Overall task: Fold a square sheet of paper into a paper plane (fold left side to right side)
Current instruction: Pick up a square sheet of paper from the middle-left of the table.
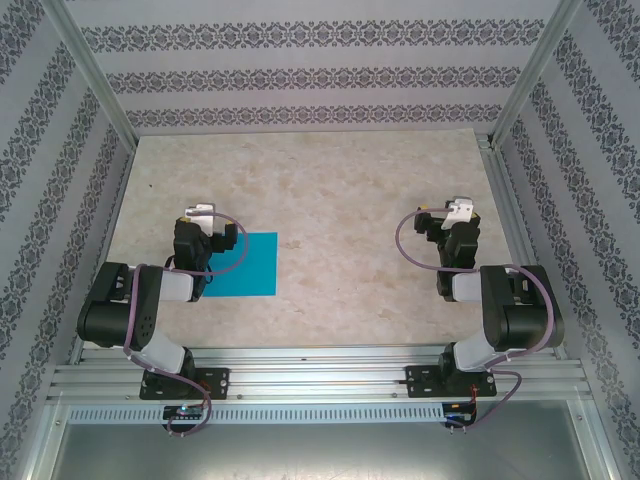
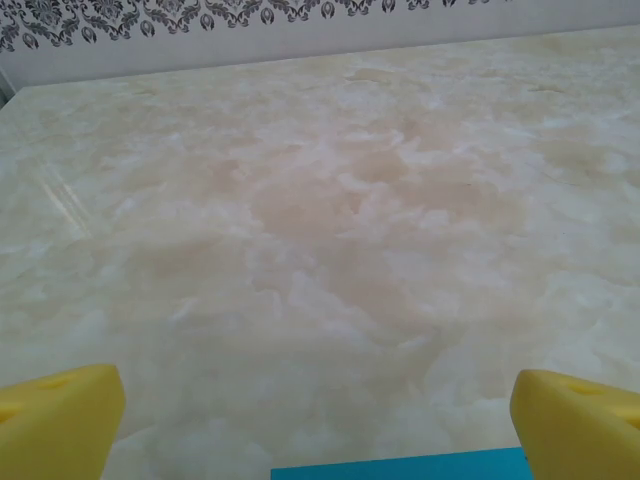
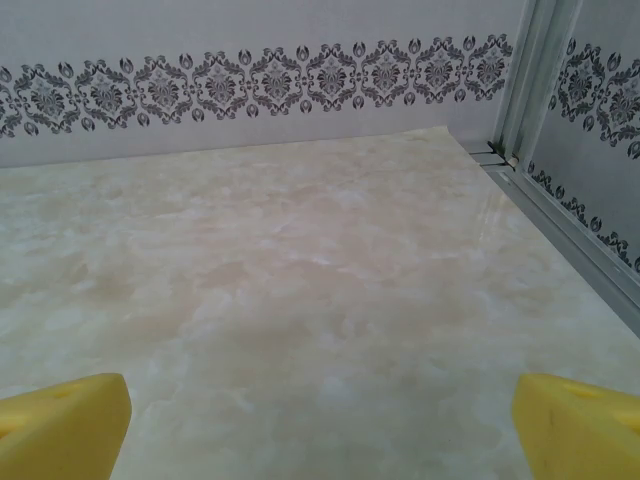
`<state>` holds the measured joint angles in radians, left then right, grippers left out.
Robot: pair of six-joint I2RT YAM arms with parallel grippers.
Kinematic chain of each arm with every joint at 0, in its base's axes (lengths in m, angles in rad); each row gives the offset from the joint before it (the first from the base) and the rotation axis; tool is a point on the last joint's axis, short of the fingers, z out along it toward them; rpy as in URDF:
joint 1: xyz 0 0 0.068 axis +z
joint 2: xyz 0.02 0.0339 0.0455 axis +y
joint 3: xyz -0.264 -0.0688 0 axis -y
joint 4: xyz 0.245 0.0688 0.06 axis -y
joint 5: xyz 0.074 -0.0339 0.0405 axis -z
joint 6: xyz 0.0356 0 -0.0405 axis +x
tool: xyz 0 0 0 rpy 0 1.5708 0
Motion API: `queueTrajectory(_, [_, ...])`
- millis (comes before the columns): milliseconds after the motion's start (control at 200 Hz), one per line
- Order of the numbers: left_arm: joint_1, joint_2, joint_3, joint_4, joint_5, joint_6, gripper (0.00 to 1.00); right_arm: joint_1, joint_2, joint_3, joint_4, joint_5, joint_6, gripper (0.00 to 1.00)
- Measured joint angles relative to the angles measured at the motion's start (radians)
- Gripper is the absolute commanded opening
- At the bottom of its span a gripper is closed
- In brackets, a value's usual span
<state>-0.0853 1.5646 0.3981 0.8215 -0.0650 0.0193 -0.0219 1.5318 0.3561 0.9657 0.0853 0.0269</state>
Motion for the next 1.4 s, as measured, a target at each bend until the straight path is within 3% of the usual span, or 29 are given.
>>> queueTrajectory(659, [0.0, -0.009, 0.0, -0.011, -0.003, 0.0, 1.0, 0.0, 0.0, 0.0, 0.0, 0.004, 0.0, 0.98])
queueTrajectory(769, [0.0, -0.131, 0.033, -0.203, -0.031, -0.026, 1.0, 0.0, -0.052, 0.0, -0.064, 0.028, 0.002, 0.98])
queueTrajectory(949, [0.0, -0.366, 0.297, -0.643, -0.014, -0.195, 1.0, 0.024, -0.293, 0.157, -0.474, 0.056, 0.072, 0.98])
queueTrajectory(1069, [0.001, -0.436, 0.407, -0.871, 0.099, -0.3, 1.0, 0.124, -0.363, 0.306, -0.692, 0.058, 0.159, 0.98])
queueTrajectory(1194, [0.001, -0.456, 0.404, -1.078, 0.231, -0.368, 1.0, 0.293, -0.336, 0.407, -0.862, 0.064, 0.252, 0.98])
queueTrajectory(1399, [0.001, -0.473, 0.303, -1.304, 0.364, -0.446, 0.92, 0.603, -0.071, 0.596, -1.059, 0.082, 0.401, 0.98])
